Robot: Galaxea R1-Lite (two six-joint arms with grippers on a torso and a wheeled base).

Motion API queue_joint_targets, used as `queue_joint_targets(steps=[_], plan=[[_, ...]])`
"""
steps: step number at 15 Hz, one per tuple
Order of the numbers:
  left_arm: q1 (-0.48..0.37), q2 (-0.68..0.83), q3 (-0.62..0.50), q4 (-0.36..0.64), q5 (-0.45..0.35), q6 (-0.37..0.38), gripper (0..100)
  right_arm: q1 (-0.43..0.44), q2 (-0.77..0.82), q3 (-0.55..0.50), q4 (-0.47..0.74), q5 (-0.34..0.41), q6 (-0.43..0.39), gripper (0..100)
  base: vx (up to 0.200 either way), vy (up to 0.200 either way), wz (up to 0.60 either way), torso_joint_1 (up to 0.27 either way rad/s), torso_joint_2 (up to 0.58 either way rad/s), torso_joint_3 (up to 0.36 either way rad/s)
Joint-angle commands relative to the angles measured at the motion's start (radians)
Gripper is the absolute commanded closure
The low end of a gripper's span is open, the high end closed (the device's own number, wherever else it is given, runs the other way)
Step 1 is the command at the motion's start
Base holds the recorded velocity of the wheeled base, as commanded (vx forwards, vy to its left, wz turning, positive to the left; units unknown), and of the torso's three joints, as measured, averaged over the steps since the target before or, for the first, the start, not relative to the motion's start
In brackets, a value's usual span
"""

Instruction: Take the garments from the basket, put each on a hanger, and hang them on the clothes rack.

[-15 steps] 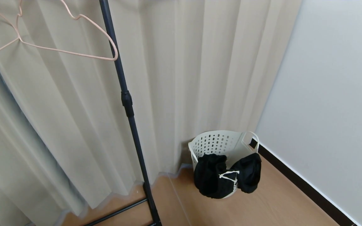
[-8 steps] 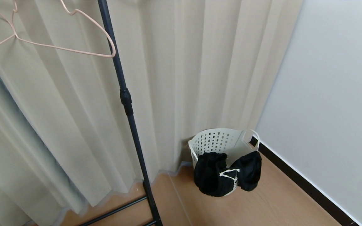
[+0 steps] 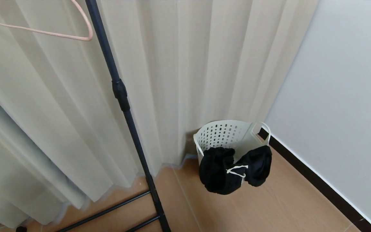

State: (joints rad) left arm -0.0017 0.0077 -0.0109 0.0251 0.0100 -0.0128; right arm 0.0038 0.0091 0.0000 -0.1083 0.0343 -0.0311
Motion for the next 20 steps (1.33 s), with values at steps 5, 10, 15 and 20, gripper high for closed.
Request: queue_joint_targets(steps=[5,10,15,20], plan=[[0.0,0.0,0.0,0.001,0.001,-0.001,0,0.001,0.002,0.0,-0.001,0.001,-0.007,0,0.0,0.0,0.0,0.006,0.0,-0.2],[0.0,0.0,0.0,0.001,0.001,0.0,0,0.001,0.002,0.0,0.001,0.007,-0.021,0,0.0,0.0,0.0,0.003,0.0,-0.198],[0.0,0.0,0.0,0.001,0.001,-0.001,0,0.004,0.011,0.0,0.004,0.006,-0.012,0,0.0,0.0,0.0,0.004,0.01,-0.199],[0.0,0.0,0.0,0.001,0.001,-0.004,0,0.015,0.278,0.0,0.01,0.007,-0.013,0,0.0,0.0,0.0,0.004,0.0,-0.163]])
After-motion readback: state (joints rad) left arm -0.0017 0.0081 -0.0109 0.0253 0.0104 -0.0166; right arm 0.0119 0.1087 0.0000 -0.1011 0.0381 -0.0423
